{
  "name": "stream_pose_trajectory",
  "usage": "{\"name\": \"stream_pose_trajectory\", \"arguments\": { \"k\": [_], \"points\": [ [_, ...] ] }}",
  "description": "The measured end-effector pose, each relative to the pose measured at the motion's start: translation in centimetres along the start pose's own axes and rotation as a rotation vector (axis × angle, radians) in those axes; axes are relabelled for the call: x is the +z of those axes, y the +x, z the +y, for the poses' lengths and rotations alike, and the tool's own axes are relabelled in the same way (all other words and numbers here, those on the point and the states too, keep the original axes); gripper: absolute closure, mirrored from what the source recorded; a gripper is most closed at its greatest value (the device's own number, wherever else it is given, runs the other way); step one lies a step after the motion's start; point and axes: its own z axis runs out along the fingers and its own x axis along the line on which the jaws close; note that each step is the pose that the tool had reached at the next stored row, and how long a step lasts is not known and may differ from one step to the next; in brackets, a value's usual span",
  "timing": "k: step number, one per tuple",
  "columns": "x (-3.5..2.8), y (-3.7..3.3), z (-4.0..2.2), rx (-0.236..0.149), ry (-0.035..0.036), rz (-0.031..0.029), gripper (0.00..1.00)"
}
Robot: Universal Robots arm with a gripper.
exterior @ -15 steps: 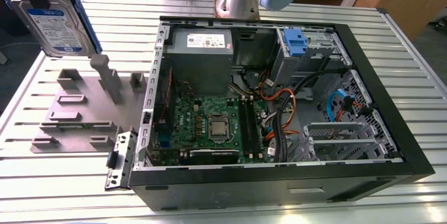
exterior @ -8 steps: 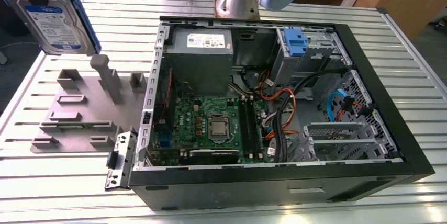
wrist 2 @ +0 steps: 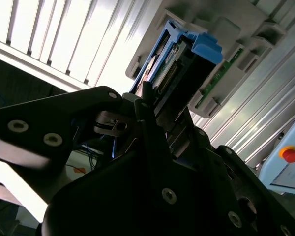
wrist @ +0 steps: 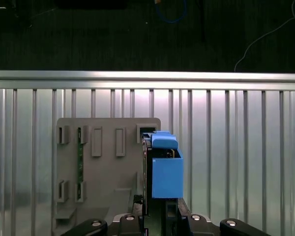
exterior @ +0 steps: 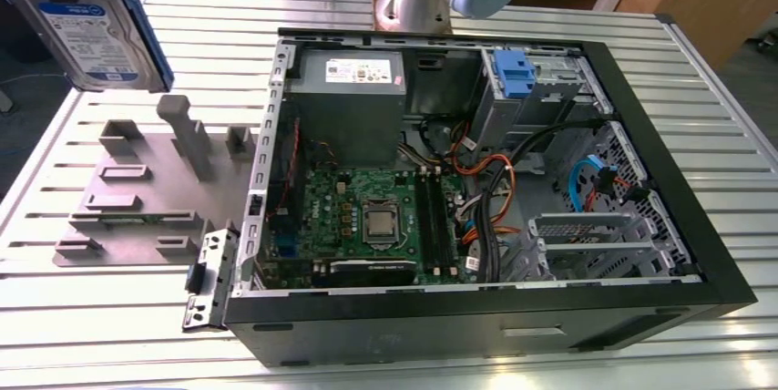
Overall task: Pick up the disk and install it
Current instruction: 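Pick up the disk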
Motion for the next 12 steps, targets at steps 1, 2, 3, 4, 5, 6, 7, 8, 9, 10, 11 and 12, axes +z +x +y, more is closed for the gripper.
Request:
{"name": "stream_pose_trajectory", "arguments": {
  "k": [1,2,3,4,5,6,7,8,9,10,11,12],
  "points": [
    [-0.1,0.0,0.0,0.0,0.0,0.0,0.65],
    [-0.22,-0.01,0.0,0.0,0.0,0.0,0.65],
    [-0.34,-0.02,0.0,0.0,-0.0001,0.0001,0.65],
    [-0.48,-0.02,0.0,0.0,-0.0001,0.0001,0.65],
    [-0.63,-0.03,0.0,0.0,0.0,0.0,0.65],
    [-0.77,-0.03,0.0,0.0,0.0,0.0,0.65],
    [-0.9,-0.04,0.0,0.0,0.0,0.0,0.65],
    [-1.03,-0.04,0.0,0.0,0.0,0.0,0.65],
    [-1.16,-0.05,0.0,0.0,0.0,0.0,0.65],
    [-1.27,-0.05,0.0,0.0,0.0,0.0,0.65],
    [-1.4,-0.06,0.0,0.0,-0.0001,0.0,0.65],
    [-1.53,-0.07,0.01,0.0,0.0,-0.0001,0.65]
  ]
}}
